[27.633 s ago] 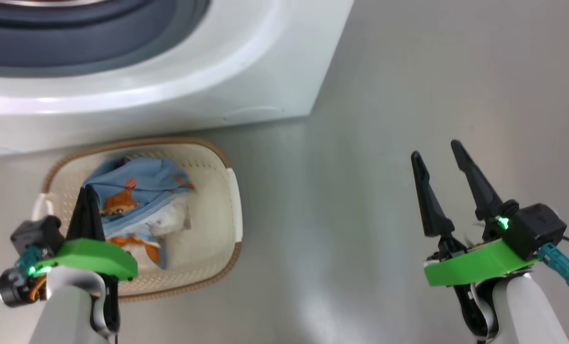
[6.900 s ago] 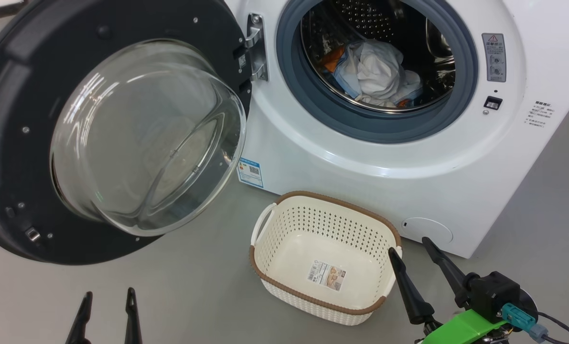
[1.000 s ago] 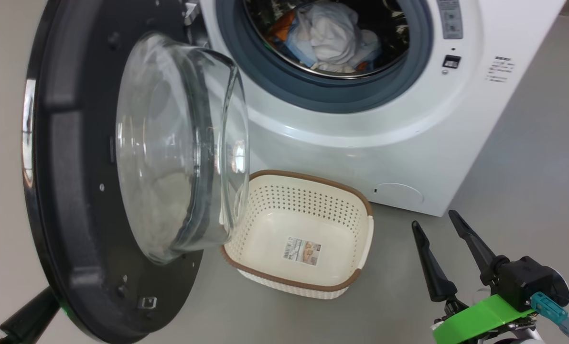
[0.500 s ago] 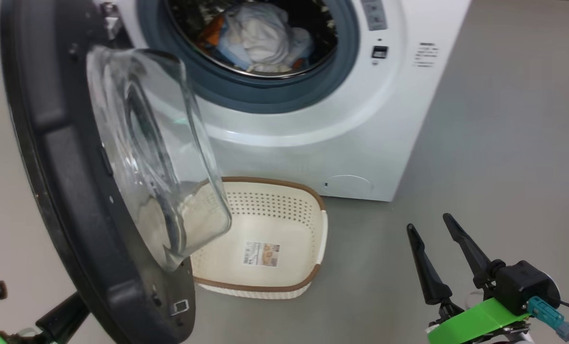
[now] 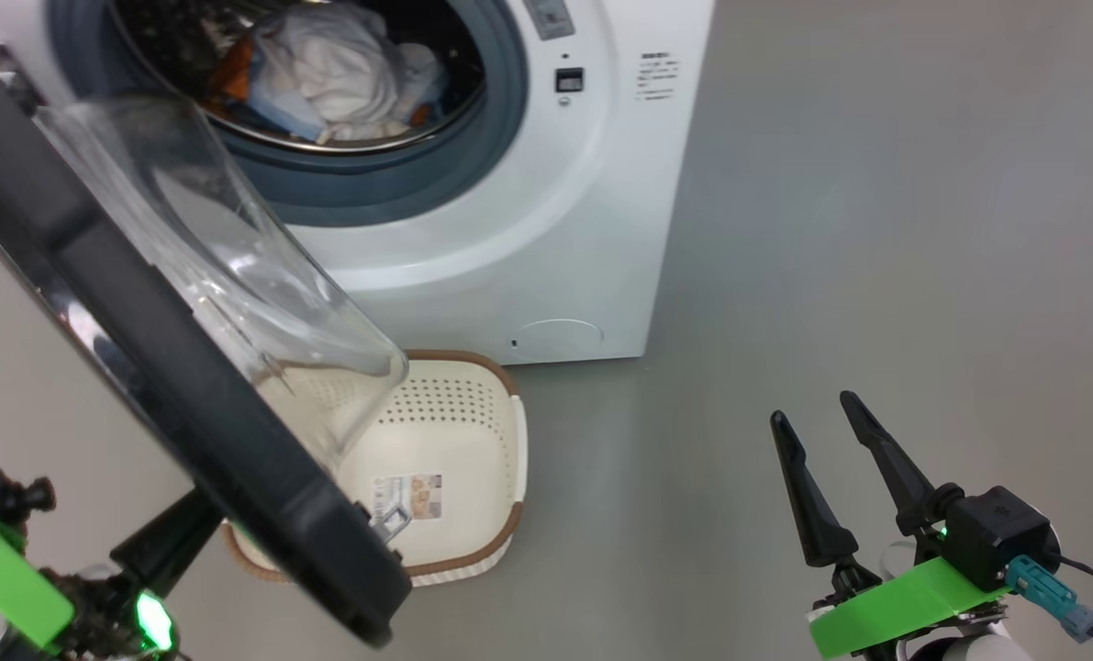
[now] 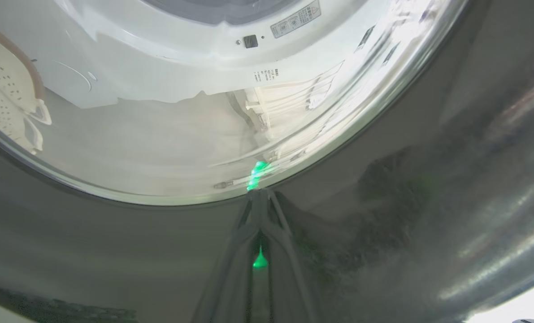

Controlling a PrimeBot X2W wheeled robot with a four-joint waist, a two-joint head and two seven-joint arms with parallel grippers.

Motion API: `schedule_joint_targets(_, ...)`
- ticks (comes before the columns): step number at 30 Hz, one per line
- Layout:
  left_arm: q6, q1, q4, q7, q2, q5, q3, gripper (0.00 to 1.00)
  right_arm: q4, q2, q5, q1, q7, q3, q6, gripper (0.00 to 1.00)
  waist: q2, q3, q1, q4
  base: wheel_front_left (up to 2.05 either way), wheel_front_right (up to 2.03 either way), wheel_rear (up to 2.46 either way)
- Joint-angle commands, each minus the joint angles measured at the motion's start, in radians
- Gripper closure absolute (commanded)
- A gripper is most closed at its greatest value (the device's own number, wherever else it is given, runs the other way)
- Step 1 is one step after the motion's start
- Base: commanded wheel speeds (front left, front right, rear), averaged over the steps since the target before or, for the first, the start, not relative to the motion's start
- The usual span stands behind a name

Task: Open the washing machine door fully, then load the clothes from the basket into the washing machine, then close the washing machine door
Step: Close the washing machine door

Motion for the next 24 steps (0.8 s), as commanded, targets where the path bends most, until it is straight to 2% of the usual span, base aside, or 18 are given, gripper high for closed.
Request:
schedule_joint_targets(1,-0.009,-0.068,-0.013,-0.002,0.01,0.007,0.027,1.0,-0.017,0.002,0.013,-0.035,-0.012,0.028,0.002,0.0,0.0,0.018,0.0,-0.044,0.0,0.0,0.0)
schedule_joint_targets(24,-0.044,-0.375,0.319,-0.076,-0.148,0.052,-0.006,1.0,0.05,0.002,0.042,-0.078,-0.052,0.074,0.002,0.0,0.0,0.036,0.0,-0.151,0.0,0.0,0.0)
